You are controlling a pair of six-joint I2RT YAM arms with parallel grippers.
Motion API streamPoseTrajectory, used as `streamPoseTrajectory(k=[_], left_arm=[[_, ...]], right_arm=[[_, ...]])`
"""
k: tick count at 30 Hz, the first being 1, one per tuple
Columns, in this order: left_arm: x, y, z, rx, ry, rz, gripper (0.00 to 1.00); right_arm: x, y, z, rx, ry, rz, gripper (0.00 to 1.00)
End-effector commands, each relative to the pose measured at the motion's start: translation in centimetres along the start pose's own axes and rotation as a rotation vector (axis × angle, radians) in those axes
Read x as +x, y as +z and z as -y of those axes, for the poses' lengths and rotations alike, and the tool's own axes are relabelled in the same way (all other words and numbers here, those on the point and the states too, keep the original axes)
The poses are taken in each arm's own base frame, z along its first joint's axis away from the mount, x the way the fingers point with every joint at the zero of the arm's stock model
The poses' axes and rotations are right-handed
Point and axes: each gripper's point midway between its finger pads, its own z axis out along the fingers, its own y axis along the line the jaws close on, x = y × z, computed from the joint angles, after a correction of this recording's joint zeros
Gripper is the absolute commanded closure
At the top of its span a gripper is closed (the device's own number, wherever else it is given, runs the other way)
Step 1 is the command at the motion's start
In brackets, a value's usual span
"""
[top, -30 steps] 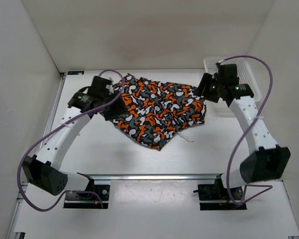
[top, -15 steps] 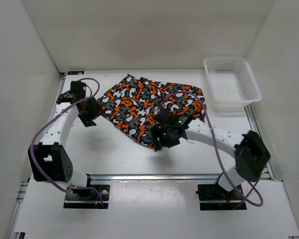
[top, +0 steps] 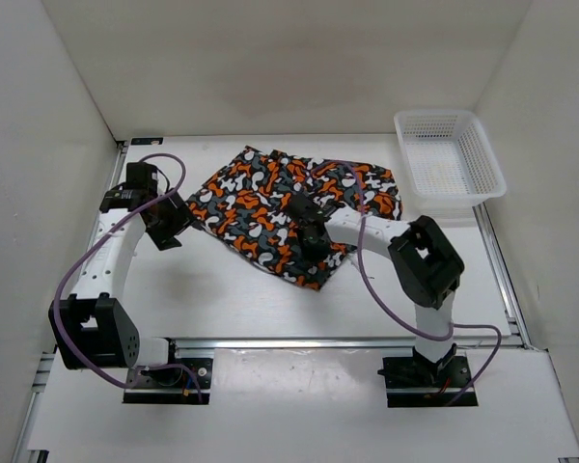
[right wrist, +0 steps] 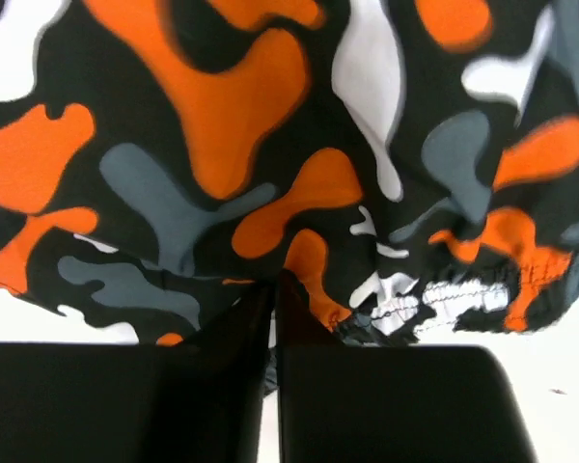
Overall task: Fold and stack the shorts
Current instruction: Flatten the shorts out
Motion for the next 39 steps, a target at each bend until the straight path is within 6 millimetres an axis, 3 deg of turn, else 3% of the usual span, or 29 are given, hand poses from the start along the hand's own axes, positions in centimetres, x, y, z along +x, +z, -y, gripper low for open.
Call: streamPoseTrajectory(k=[1,2,3,4,6,8,9,10,11,13,14,18,22,23,26,30,34,35,36,37,39], left_arm=[[-0.2,-1.0,0.1,0.033,0.015,0.022,0.25],[-0.2,-1.0,0.1,0.033,0.015,0.022,0.25],[-0.2,-1.0,0.1,0.033,0.015,0.022,0.25],[-0.1,-1.0,0.3,0.043,0.015,0.016,0.25],[0.1,-0.6,0.3,0.048,0.014,0.001,0.25],[0.4,0.2,0.5,0.066,0.014,-0.013,0.25],[0.8,0.8,0.5,0.061,0.022,-0.030,0.25],[1.4,1.5,0.0,0.044,0.006,-0.055,0.24],[1.9,1.9,0.3,0.054,0.015,-0.074,0.22],[3.0,3.2,-0.1,0.038,0.013,-0.125,0.21],[3.4,3.4,-0.4,0.031,0.011,-0.135,0.20],[5.4,4.7,-2.2,-0.034,-0.028,-0.176,0.18],[7.2,6.3,-3.2,-0.083,-0.042,-0.207,0.17],[7.8,7.2,-3.3,-0.097,-0.049,-0.228,0.17],[8.1,8.9,-3.6,-0.109,-0.042,-0.265,0.17],[8.2,10.8,-3.0,-0.114,-0.018,-0.306,0.25],[8.4,11.6,-2.5,-0.124,0.006,-0.317,0.53],[8.5,11.9,-2.8,-0.137,0.006,-0.319,0.74],[8.5,11.9,-2.8,-0.137,0.006,-0.319,0.83],[8.5,11.9,-2.8,-0.137,0.006,-0.319,0.90],[8.5,11.9,-2.8,-0.137,0.006,-0.319,0.90]], right_arm=[[1.1,-2.7,2.9,0.040,0.027,0.039,1.00],[1.6,-3.1,4.1,0.060,0.053,0.043,1.00],[3.7,-2.8,5.5,0.091,0.071,0.010,1.00],[4.0,-4.2,6.9,0.105,0.098,0.033,1.00],[6.6,-5.5,9.7,0.162,0.155,0.030,1.00],[7.8,-6.2,12.1,0.196,0.225,0.030,1.00],[8.3,-6.8,13.5,0.206,0.286,0.042,0.93],[8.2,-7.2,13.2,0.161,0.309,0.047,0.62],[8.0,-7.6,13.1,0.141,0.321,0.059,0.48],[7.6,-9.3,12.7,0.121,0.367,0.079,0.24],[7.3,-9.7,12.6,0.117,0.388,0.088,0.21],[7.4,-11.7,10.4,-0.014,0.513,0.119,0.19],[9.0,-12.5,9.0,-0.165,0.722,0.105,0.19],[10.6,-11.6,8.7,-0.183,0.812,0.062,0.19],[11.2,-12.3,7.4,-0.318,0.983,0.072,0.20],[13.7,-10.8,7.9,-0.332,1.159,0.042,0.23],[14.6,-9.1,8.5,-0.336,1.269,0.037,0.27],[14.6,-8.8,8.7,-0.336,1.296,0.045,0.27],[15.3,-8.0,9.0,-0.320,1.324,0.032,0.29],[15.3,-7.8,9.1,-0.328,1.322,0.042,0.30],[15.3,-7.3,9.3,-0.329,1.357,0.046,0.32]])
